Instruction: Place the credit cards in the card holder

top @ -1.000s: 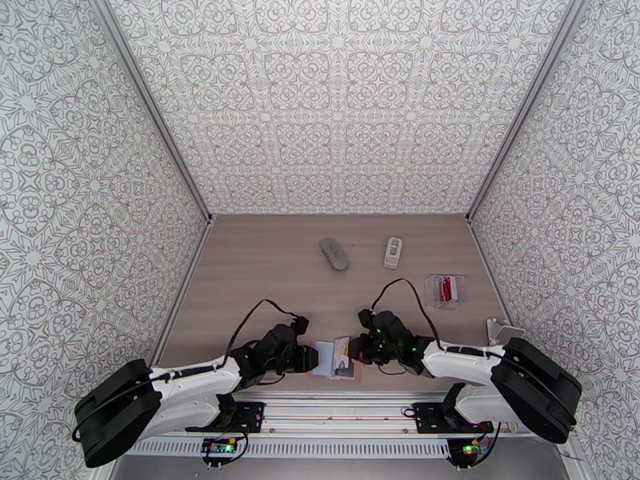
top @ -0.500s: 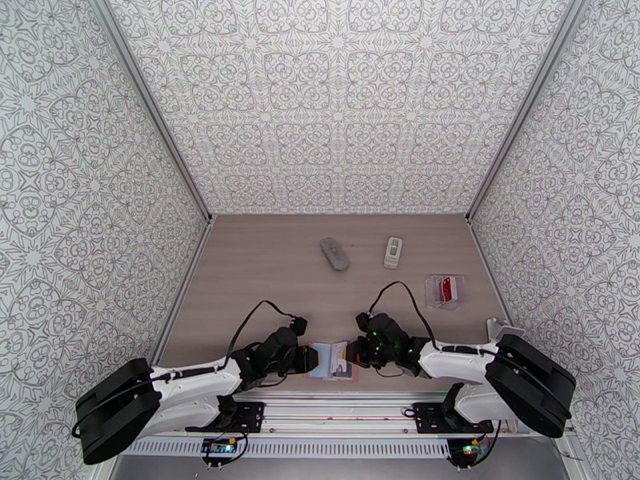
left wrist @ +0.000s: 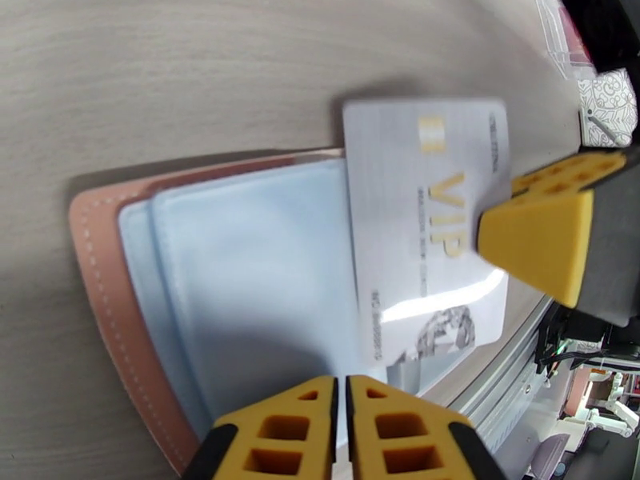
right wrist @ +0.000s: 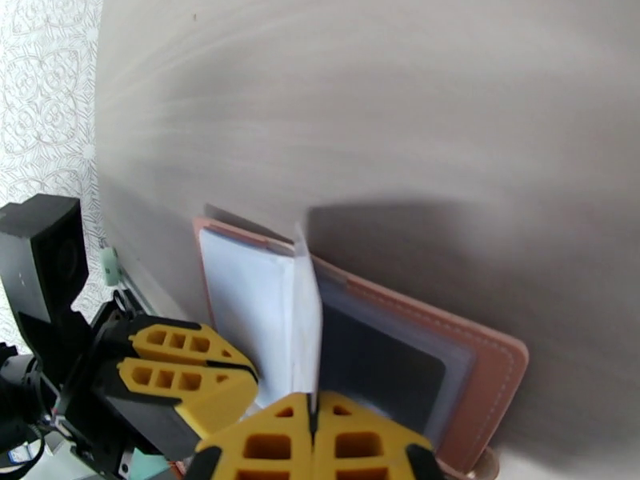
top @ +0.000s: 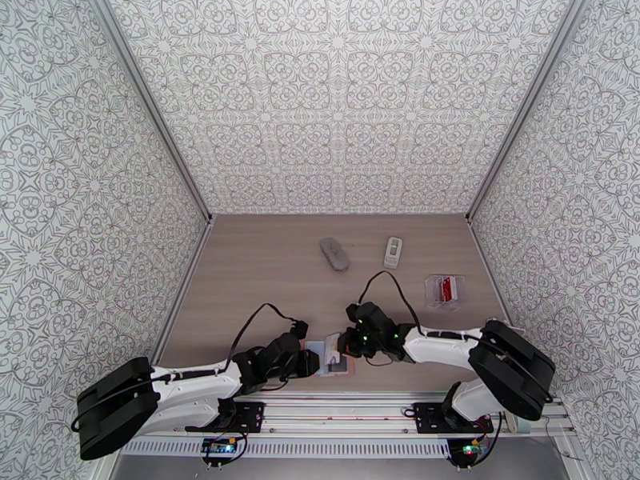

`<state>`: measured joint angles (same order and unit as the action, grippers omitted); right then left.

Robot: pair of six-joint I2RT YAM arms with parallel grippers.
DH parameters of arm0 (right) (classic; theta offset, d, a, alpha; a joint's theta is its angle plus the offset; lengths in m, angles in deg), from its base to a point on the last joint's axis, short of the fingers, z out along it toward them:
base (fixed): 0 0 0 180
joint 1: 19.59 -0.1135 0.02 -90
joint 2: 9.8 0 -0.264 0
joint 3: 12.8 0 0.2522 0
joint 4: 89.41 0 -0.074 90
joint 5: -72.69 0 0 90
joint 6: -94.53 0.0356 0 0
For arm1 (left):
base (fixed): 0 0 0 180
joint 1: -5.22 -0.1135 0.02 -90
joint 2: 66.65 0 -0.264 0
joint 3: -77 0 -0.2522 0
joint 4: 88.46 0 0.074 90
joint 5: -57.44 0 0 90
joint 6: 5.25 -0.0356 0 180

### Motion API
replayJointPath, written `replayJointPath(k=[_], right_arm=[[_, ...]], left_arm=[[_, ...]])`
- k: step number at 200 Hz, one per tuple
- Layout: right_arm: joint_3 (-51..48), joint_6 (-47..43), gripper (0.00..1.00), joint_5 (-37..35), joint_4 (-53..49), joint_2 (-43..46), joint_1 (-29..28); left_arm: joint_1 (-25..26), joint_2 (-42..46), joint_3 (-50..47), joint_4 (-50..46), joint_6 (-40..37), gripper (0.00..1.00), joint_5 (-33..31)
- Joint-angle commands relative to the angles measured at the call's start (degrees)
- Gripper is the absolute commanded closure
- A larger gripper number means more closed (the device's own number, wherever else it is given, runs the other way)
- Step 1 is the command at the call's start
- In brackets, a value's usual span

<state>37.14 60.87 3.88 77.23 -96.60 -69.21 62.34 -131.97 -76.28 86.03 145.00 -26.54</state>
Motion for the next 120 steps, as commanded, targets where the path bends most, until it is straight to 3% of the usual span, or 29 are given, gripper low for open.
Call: replayJointPath(k=[1, 52, 120], right_arm=[[4.07, -6.63, 1.0, -3.55, -10.61, -1.63, -0.45], [6.04, -8.18, 1.0, -3.08, -14.6, 1.75, -0.45], [6.17, -5.19, 1.0, -1.8, -16.37, 9.37, -0.64]], left_arm=[[0.58, 0.52, -0.34, 0.89, 0.78, 0.85, -1.46], [-0.79, 5.55, 0.89, -3.31, -1.08, 0.85, -1.65], [-9.68, 18.84, -1.22, -12.66, -2.6, 0.85, 3.03]])
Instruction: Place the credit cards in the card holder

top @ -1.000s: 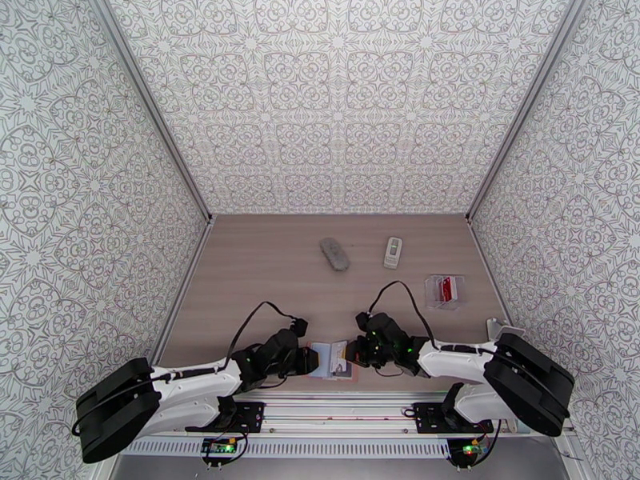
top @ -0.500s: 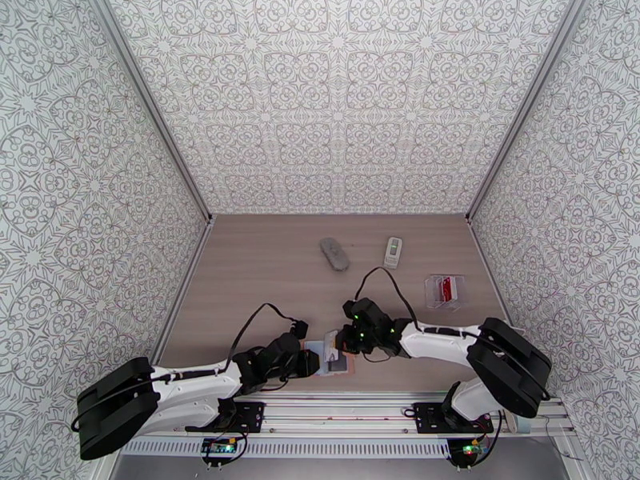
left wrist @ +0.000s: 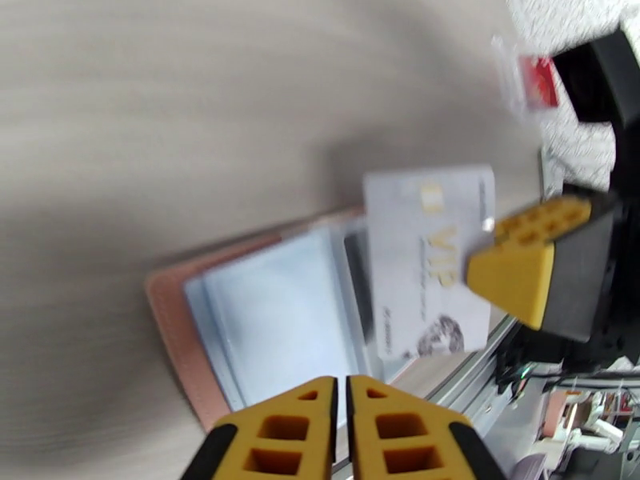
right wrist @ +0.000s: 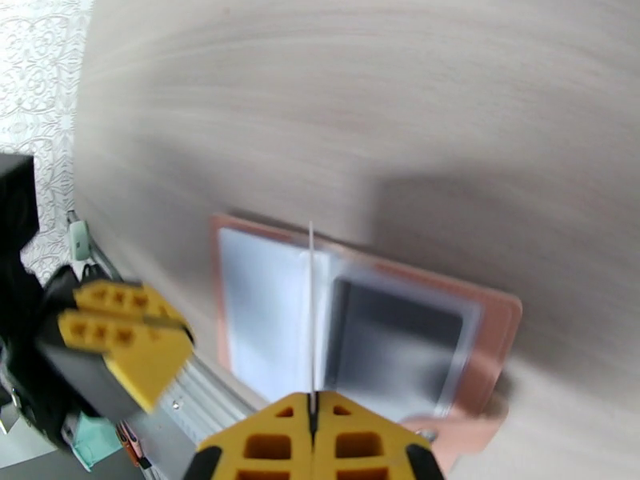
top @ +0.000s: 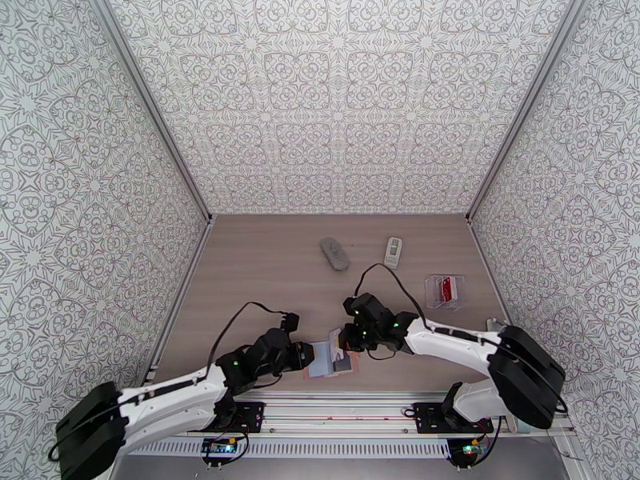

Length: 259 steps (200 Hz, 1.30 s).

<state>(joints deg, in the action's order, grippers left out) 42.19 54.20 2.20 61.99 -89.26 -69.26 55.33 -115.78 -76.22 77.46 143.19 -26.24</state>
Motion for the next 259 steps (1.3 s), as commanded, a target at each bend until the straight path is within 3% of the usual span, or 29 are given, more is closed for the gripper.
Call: replayJointPath(k=[1, 103, 200, 259], right_arm=[[1.04, 1.57, 1.0, -0.1, -1.02, 2.07, -0.55], [-4.34, 5.88, 1.0, 3.34, 10.45, -3.69, -2.27], [-5.81, 5.99, 1.0, 2.03, 10.08, -1.96, -2.27], [-6.49, 5.44, 1.0, 0.36, 7.49, 1.04, -2.27]], left_arm=[[-2.79, 2.68, -1.44, -4.0, -0.74, 0.85, 2.81], [-1.96, -7.67, -2.57, 5.63, -0.05, 0.91, 6.45], [-0.39, -14.71, -0.99, 3.8, 0.89, 0.93, 3.6], [0.6, -14.38, -0.54, 1.9, 1.29, 0.95, 2.13]])
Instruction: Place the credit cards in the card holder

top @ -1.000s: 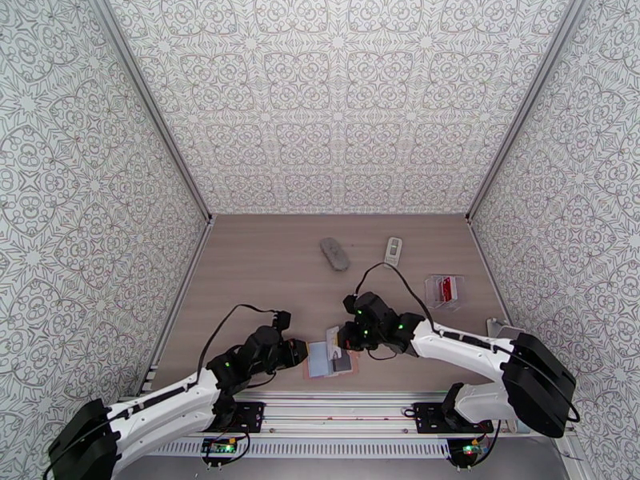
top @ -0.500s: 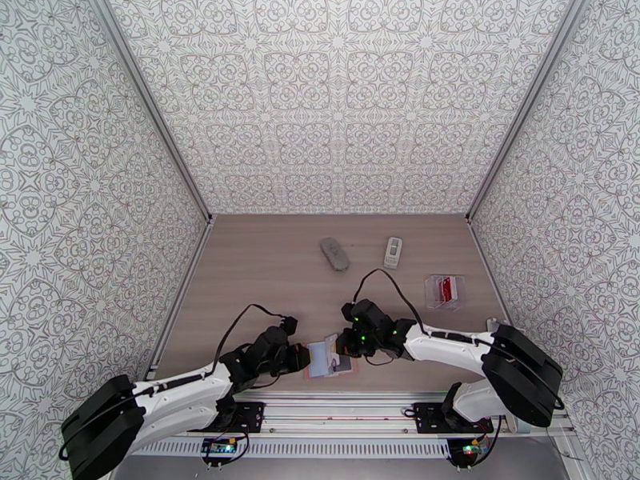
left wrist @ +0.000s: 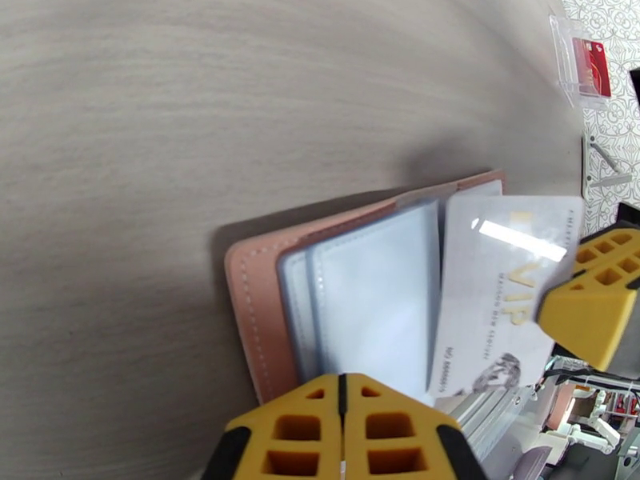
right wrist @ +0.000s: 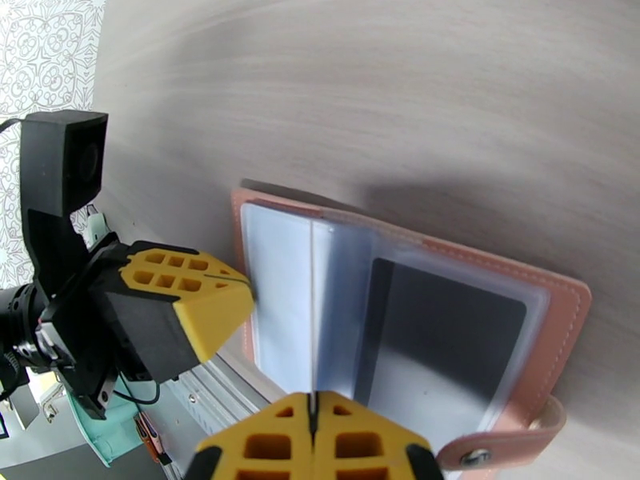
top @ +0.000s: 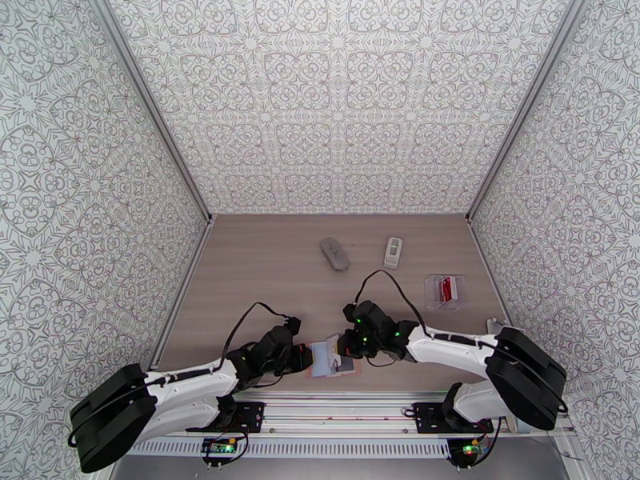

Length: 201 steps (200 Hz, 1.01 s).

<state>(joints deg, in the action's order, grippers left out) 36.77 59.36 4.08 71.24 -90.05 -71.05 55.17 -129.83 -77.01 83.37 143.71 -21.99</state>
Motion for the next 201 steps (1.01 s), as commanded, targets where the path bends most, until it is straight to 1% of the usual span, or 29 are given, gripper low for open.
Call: replayJointPath(k=[1, 97, 191, 201], right_arm=[[-1.13, 0.28, 1.0, -1.57, -1.73, 1.88, -0.48], [-2.24, 0.19, 1.0, -3.1, -1.54, 1.28, -0.54], [-4.11, 1.33, 1.0, -1.53, 2.2, 0.53, -0.47], [-4.41, 3.3, 1.0, -1.14, 2.98, 0.37, -0.41]], left_arm=[[0.76, -0.3, 0.25, -4.0, 0.79, 0.95, -2.08], [1.23, -0.53, 0.43, -4.74, 0.75, 0.96, -3.0], [1.72, -0.78, 0.95, -5.49, 0.59, 0.96, -3.54], [1.8, -0.74, 1.22, -5.71, 0.53, 0.96, -3.65]])
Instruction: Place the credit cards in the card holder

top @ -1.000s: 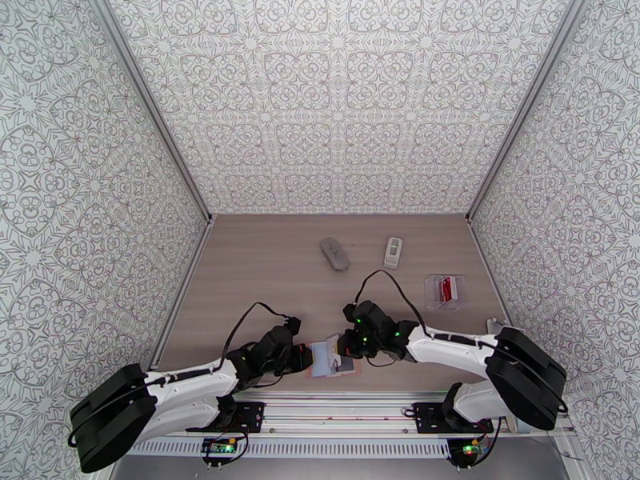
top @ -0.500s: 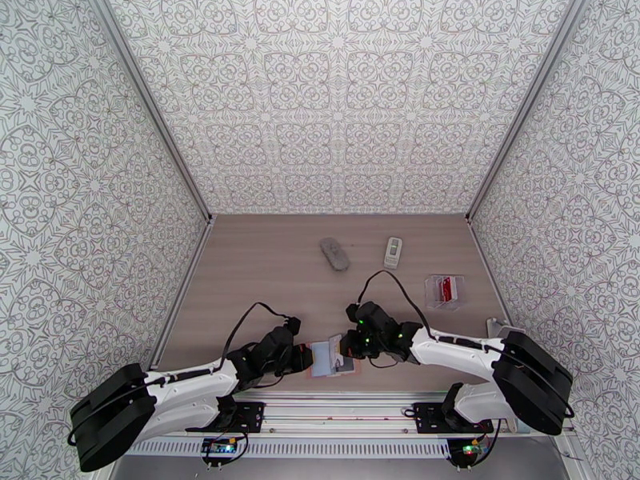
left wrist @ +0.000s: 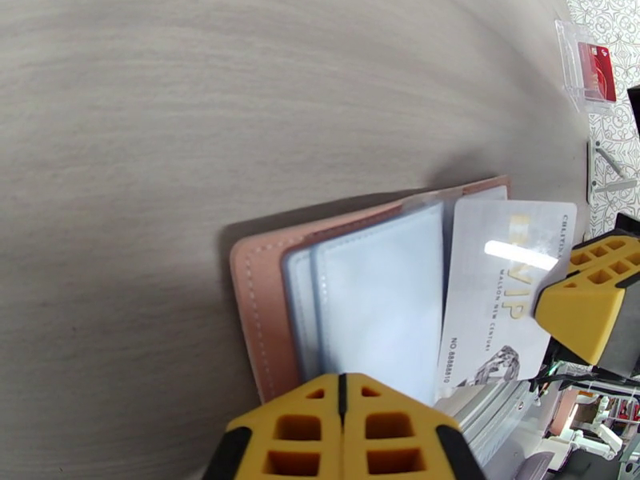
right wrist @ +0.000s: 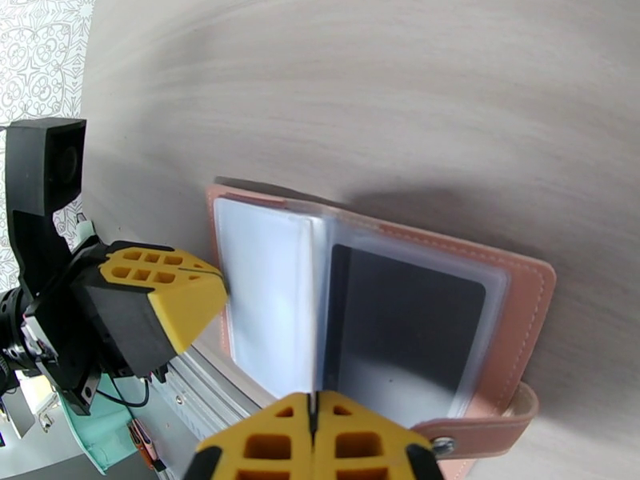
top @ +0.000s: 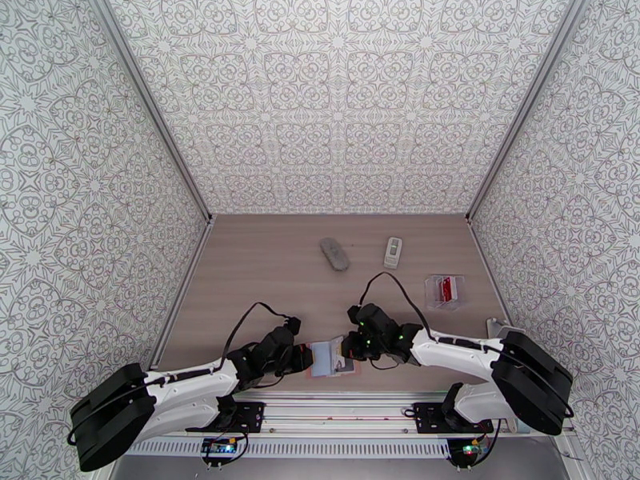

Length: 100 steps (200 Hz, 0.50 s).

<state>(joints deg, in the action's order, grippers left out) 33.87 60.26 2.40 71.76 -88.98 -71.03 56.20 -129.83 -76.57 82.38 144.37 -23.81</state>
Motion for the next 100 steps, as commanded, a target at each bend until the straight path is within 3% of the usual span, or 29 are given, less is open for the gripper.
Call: replayJointPath(k=[1, 100], right_arm=[[-1.51, 2.43, 1.0, 0.57, 2.57, -0.71, -0.47], [-2.1, 3.61, 1.0, 1.83, 5.06, -1.93, -0.44]], left_arm=[[0.78, -0.73, 0.82, -4.75, -0.17, 0.96, -1.87], [1.14, -0.55, 2.26, -6.75, -0.92, 0.96, -2.33]])
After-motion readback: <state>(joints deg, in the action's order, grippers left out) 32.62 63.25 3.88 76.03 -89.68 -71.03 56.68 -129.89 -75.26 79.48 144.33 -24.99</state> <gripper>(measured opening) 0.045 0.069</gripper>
